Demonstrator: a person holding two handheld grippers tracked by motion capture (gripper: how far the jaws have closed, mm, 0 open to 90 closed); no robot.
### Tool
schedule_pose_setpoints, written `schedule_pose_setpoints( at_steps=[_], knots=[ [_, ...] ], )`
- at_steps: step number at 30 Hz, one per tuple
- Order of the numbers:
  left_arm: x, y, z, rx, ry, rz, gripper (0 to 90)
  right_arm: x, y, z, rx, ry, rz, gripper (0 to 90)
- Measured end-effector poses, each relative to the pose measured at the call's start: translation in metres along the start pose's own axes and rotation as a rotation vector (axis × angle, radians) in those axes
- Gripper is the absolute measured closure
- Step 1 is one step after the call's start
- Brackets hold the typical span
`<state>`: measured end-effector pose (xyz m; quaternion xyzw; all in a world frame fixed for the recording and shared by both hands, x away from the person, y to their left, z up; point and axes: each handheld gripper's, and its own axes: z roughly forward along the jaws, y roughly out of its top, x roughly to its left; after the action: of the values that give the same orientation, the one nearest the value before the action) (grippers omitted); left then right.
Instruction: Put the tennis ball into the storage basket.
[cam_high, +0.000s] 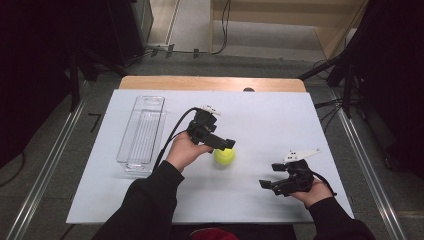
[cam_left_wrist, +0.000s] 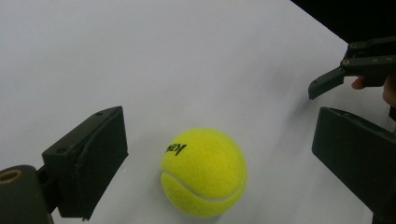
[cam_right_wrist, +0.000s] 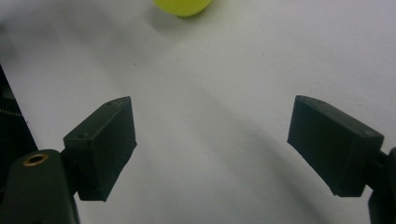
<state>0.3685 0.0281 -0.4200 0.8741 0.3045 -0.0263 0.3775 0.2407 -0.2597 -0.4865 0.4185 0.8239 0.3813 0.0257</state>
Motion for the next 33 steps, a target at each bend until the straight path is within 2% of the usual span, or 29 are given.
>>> schedule_pose_setpoints(
  at_steps=[4, 13, 25, 31, 33],
  knots=[
    [0.001, -0.001, 0.004, 0.014, 0.016, 0.004, 4.2, 0.000, 0.000, 0.000, 0.001, 0.001, -0.004, 13.2],
    [0.000, -0.004, 0.007, -0.004, 0.002, 0.000, 4.2, 0.001, 0.000, 0.000, 0.005, 0.000, -0.006, 13.2],
    [-0.001, -0.007, 0.015, 0.017, 0.006, 0.017, 4.2, 0.001, 0.000, 0.000, 0.008, 0.001, -0.005, 13.2],
    [-0.001, -0.010, 0.018, -0.006, -0.011, 0.003, 4.2, 0.000, 0.000, 0.000, 0.008, 0.001, -0.005, 13.2],
    [-0.001, -0.011, 0.019, 0.001, -0.008, 0.006, 4.2, 0.000, 0.000, 0.001, 0.008, 0.000, -0.005, 13.2]
  ],
)
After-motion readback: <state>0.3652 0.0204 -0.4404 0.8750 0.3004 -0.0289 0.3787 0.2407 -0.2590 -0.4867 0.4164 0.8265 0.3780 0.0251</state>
